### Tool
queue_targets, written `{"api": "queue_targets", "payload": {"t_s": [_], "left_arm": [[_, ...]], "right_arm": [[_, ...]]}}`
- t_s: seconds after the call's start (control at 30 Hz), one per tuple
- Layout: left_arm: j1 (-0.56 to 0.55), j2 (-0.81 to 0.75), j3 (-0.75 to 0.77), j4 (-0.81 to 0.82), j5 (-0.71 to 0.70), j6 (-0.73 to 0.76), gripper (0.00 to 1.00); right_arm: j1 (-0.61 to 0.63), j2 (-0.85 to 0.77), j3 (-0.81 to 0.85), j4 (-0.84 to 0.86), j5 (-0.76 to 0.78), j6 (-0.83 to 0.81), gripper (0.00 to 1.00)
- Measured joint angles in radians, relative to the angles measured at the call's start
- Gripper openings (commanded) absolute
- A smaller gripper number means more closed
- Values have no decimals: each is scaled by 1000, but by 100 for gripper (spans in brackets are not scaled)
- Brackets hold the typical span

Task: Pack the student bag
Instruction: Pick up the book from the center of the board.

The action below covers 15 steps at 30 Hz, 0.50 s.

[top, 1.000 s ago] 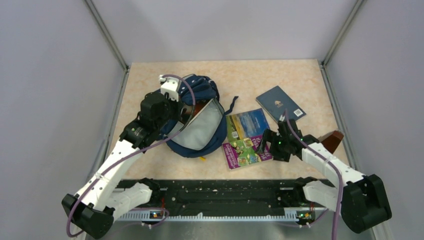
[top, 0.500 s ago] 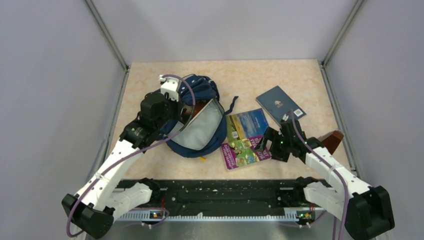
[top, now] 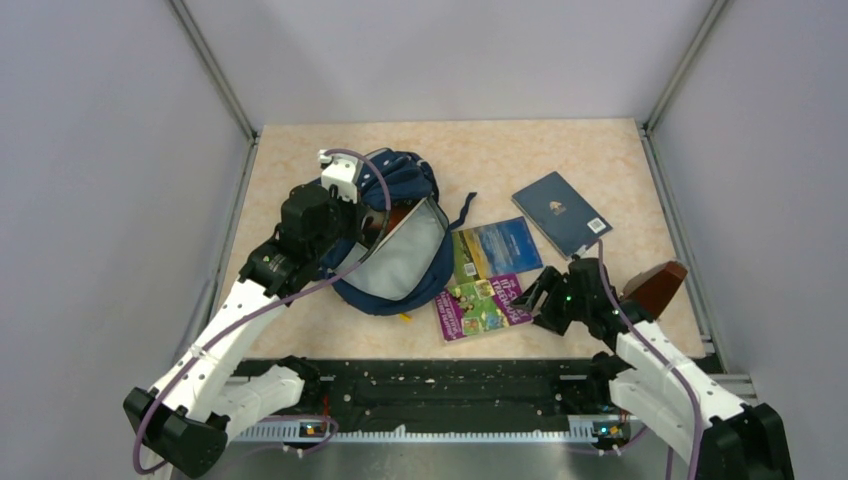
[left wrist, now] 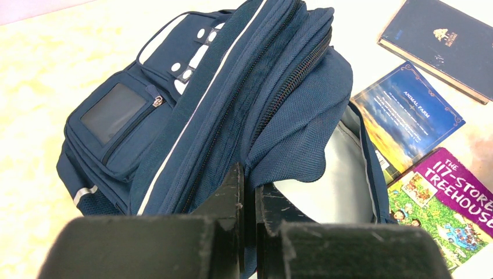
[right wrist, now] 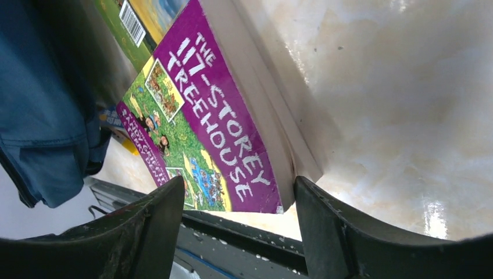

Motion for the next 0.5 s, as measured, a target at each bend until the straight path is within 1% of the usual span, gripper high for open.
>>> {"api": "queue_targets", "payload": {"t_s": [0.27, 0.5], "left_arm": [[-4, 1, 0, 0, -1, 0, 0], [-7, 3, 0, 0, -1, 0, 0]], "right_arm": [[0, -143, -148, 101, 3, 156, 55], [0, -232, -193, 140, 0, 261, 49]]}}
